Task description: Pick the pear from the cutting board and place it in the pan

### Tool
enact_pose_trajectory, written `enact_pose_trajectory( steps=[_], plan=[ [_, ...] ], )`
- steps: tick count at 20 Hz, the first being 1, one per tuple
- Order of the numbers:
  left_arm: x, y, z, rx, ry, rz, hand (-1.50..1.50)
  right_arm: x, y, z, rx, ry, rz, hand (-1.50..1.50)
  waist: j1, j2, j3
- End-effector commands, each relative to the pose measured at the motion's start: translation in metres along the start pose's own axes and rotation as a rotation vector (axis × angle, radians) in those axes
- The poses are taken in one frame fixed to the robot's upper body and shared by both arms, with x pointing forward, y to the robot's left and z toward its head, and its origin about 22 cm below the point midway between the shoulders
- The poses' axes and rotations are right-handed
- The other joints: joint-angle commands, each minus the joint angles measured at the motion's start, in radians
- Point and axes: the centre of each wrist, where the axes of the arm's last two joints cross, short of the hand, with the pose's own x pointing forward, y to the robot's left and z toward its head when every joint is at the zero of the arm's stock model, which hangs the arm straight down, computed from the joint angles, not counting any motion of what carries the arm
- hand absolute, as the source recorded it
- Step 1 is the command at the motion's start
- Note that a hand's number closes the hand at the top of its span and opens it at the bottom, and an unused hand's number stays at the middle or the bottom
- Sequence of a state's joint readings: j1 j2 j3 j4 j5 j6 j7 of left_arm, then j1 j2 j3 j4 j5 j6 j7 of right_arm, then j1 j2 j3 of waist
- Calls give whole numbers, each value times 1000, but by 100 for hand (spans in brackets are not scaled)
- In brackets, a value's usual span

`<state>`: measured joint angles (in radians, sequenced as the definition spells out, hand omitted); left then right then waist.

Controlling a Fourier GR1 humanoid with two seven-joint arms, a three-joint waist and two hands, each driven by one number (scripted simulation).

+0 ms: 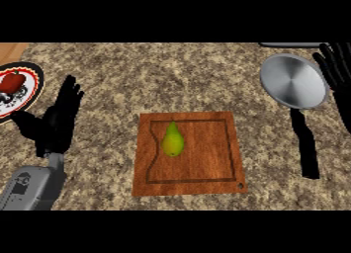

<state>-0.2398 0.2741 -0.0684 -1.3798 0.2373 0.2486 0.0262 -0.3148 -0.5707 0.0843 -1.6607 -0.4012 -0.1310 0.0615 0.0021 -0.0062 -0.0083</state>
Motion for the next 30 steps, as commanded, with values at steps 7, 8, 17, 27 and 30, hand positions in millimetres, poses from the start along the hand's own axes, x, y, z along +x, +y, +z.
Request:
enact_pose_trajectory(
  steps=[7,8,17,27,30],
  plan=[
    [-71,-16,52,19,324,128,0,-76,139,35,-4,428,-46,150,73,14,1],
    [-70,-14,51,48,323,130,0,-94,122,42,-289,481,1,150,37,8,-1],
    [-81,-8,66,77,353,144,0,-102,241,86,-382,436,234,-150,8,-6,-3],
    [-75,9,74,93,340,140,0,-55,249,-21,-387,686,482,-150,4,-4,3],
    [-75,-8,66,61,335,138,0,-35,256,-49,-297,805,559,-150,15,5,5]
  ],
)
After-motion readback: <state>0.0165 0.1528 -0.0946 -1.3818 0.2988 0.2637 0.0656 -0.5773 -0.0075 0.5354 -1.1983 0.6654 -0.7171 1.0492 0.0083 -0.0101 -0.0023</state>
